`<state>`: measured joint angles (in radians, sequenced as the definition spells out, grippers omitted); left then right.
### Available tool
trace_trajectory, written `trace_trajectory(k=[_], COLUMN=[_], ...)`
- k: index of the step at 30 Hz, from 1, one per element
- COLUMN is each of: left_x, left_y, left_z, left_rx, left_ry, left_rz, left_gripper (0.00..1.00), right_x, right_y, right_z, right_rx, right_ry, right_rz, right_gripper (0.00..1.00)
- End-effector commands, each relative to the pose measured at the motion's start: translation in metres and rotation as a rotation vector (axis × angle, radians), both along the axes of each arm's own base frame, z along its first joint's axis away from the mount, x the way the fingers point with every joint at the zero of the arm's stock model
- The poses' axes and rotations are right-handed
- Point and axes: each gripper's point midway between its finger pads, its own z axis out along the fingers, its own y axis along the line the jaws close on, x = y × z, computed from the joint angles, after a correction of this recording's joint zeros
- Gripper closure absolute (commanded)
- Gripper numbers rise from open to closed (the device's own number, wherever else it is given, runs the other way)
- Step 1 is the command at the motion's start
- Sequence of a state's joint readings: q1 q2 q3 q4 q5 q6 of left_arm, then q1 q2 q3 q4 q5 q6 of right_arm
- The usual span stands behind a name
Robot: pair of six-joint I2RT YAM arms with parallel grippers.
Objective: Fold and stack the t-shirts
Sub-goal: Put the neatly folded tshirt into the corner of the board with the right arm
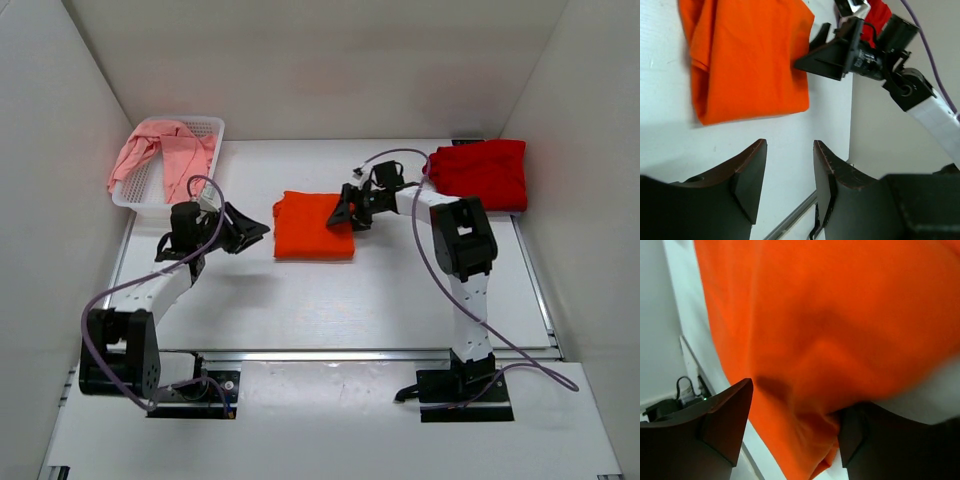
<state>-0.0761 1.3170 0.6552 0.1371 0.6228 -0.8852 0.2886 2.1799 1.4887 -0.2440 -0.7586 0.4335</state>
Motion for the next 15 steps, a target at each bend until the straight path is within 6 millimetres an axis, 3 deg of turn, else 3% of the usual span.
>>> trace_trajectory(k=[1, 2, 3, 4, 6, 8, 12, 15], left_x=[-0.012, -0.013, -0.014, -0.014, -0.015, -0.016, -0.022, -0.027], left_y=[0.009, 0.011, 0.013, 0.016, 0.014, 0.012, 0.005, 0.002], left_z=[0.013, 0.015, 0.020, 0.024, 0.030, 0.032, 0.028, 0.020], left_rx=[-0.002, 0.000, 0.000, -0.004, -0.002, -0.002, -0.031, -0.031], left_ry=[-0.034, -0.034, -0.042, -0.052, -0.071, -0.079, -0.069, -0.053], left_rz=[0.006, 0.011, 0.018, 0.024, 0.021, 0.014, 0.006, -0.006], left_gripper=[0.47, 0.46, 0.47, 0.47, 0.47, 0.47, 0.48, 0.47], right_x=[-0.018, -0.024, -0.027, -0.030, -0.030, -0.030, 0.026, 0.045], right_y=[0.038, 0.044, 0.049, 0.053, 0.045, 0.025, -0.058, -0.099], right_z=[-0.029, -0.033, -0.034, -0.032, -0.032, -0.034, -0.008, 0.027], right_rx=[0.014, 0.011, 0.013, 0.024, -0.008, -0.179, -0.728, -0.845], right_ry=[0.076, 0.089, 0.114, 0.114, 0.115, 0.093, -0.211, -0.382], right_rz=[0.082, 0.100, 0.121, 0.154, 0.167, 0.164, 0.034, 0.001], right_gripper=[0.39, 0.49, 0.68, 1.00, 1.00, 1.00, 1.00, 1.00])
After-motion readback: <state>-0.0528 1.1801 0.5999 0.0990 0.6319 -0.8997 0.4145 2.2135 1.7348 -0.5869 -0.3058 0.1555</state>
